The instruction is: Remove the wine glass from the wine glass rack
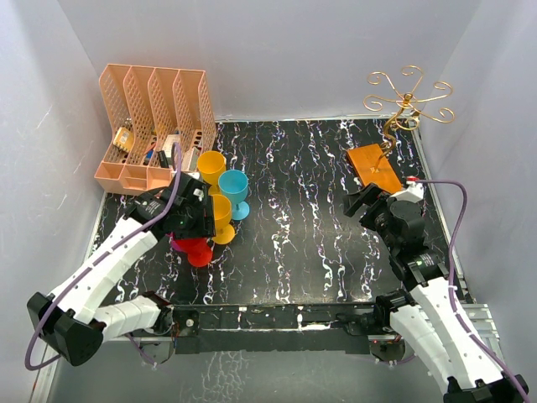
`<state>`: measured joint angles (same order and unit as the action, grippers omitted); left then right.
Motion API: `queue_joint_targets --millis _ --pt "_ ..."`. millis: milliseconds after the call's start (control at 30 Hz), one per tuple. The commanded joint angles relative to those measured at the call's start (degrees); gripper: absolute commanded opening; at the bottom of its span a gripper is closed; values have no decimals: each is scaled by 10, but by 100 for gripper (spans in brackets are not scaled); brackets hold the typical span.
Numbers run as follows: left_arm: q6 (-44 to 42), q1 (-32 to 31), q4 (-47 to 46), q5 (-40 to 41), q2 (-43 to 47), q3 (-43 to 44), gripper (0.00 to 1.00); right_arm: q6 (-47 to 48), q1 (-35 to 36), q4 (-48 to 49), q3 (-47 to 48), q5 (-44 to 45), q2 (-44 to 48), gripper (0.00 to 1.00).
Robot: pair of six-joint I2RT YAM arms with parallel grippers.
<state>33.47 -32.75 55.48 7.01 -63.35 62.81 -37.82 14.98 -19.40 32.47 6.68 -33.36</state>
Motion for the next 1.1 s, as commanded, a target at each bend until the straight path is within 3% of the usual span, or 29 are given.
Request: queue_joint_targets --millis 0,267,433,600,833,1067 --pt "0 -2 0 -9 24 22 60 45 1 16 41 -29 -2 99" --pt "-7 -3 -50 4 68 37 81 83 1 -3 69 -83 -24 99" --pt "-3 -2 -186 -16 134 1 94 128 1 -32 137 -179 -73 99" --pt "-23 -2 -330 -32 174 -5 97 154 1 -63 227 -215 -105 99" --pt "-114 -2 -374 -11 163 96 97 199 1 -136 381 -148 -115 99" --pt "-130 -2 -404 -11 180 142 97 251 1 -177 496 -113 -116 99"
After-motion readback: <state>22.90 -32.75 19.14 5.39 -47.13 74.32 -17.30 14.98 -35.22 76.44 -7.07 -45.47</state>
